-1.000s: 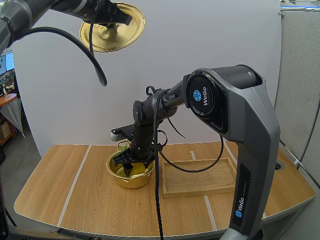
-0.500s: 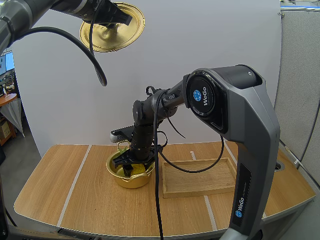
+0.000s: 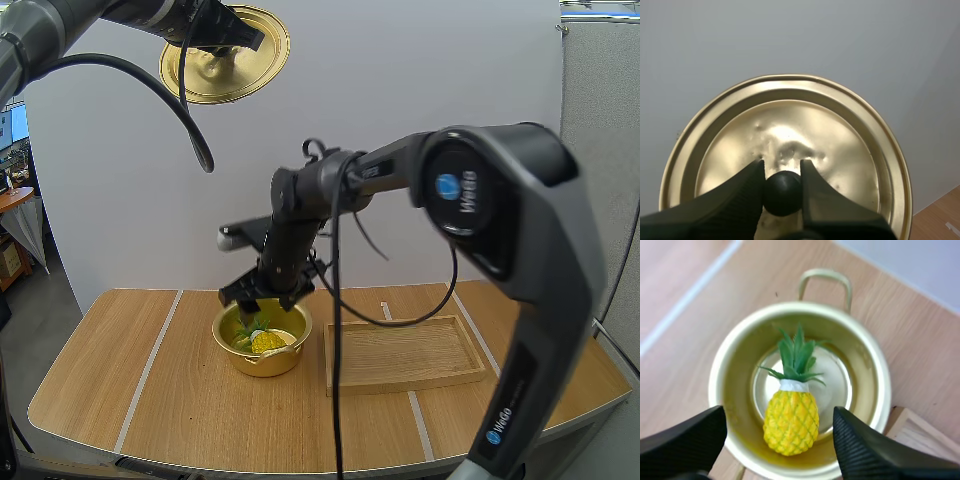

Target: Open the pot, put the pineapple inside, and close it

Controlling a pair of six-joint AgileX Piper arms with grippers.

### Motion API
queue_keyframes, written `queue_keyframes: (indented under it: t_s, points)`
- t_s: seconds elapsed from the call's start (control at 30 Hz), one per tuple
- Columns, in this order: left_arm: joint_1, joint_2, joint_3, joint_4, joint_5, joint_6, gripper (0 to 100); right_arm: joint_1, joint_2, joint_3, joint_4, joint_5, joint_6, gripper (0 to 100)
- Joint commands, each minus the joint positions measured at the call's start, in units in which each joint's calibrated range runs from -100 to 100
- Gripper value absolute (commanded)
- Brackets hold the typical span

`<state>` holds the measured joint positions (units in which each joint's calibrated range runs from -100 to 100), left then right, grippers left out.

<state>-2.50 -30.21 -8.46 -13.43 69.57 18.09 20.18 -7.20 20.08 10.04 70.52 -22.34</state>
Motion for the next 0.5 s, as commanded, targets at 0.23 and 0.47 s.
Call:
queue_keyframes:
  t_s: [0.23, 0.47]
  points:
    - [-0.17, -0.29, -0.61, -0.02, -2.01, -0.51, 0, 0.02, -21.16, 4.48, 0.73, 6.75, -0.05, 100]
    - [-0.17, -0.29, -0.61, -0.02, -2.01, -0.51, 0, 0.02, -35.51, 13.45, 0.73, 9.43, 0.34, 100]
